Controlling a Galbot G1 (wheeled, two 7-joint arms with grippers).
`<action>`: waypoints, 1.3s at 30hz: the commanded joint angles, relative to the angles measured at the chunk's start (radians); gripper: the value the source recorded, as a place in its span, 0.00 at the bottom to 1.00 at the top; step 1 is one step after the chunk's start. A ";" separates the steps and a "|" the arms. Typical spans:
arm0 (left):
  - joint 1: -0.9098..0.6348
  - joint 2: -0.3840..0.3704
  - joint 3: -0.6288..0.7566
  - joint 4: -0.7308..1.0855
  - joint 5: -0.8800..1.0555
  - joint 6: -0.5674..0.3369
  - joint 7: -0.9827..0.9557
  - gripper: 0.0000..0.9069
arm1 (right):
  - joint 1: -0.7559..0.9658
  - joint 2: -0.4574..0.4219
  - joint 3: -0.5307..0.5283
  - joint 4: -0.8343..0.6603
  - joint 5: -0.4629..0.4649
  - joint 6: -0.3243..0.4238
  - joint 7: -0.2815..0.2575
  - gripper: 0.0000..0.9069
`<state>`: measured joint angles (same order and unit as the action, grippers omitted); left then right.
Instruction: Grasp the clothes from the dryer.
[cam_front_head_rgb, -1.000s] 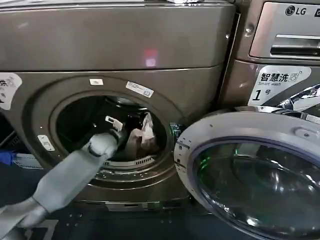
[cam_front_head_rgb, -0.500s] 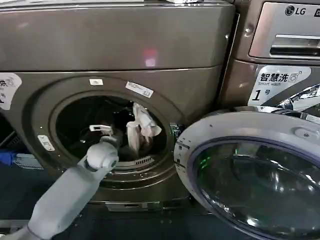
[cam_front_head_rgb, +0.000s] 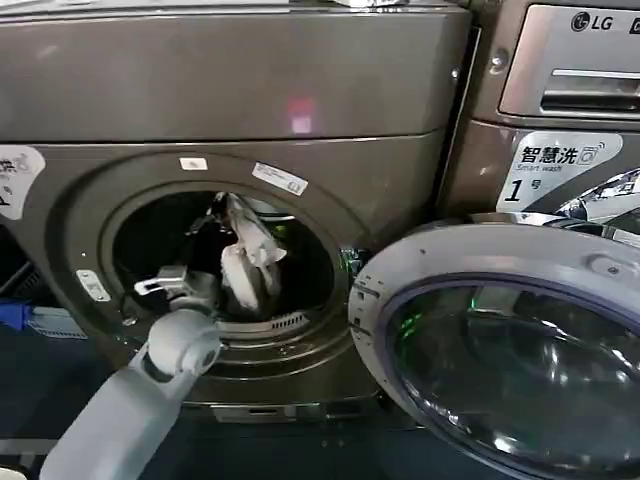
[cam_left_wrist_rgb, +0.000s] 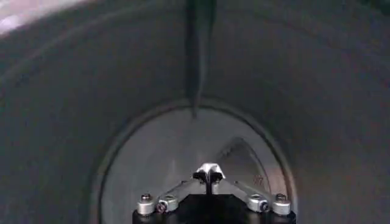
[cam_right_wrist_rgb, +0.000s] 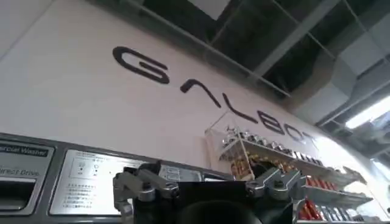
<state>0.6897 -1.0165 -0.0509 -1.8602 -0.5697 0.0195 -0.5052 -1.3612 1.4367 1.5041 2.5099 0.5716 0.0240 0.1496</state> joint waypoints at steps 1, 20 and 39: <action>0.114 0.009 -0.069 -0.142 0.028 -0.014 -0.047 0.00 | -0.008 0.001 0.005 0.011 -0.006 -0.010 0.004 1.00; 0.191 -0.003 -0.088 -0.222 0.040 -0.004 -0.049 0.00 | -0.032 0.001 0.016 0.037 -0.004 -0.017 0.013 1.00; 0.189 0.008 -0.087 -0.235 0.026 0.005 -0.055 0.00 | -0.036 0.005 0.016 0.046 -0.002 -0.020 0.014 1.00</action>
<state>0.8703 -1.0090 -0.1370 -2.0890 -0.5403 0.0216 -0.5565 -1.3963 1.4409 1.5193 2.5548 0.5695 0.0047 0.1618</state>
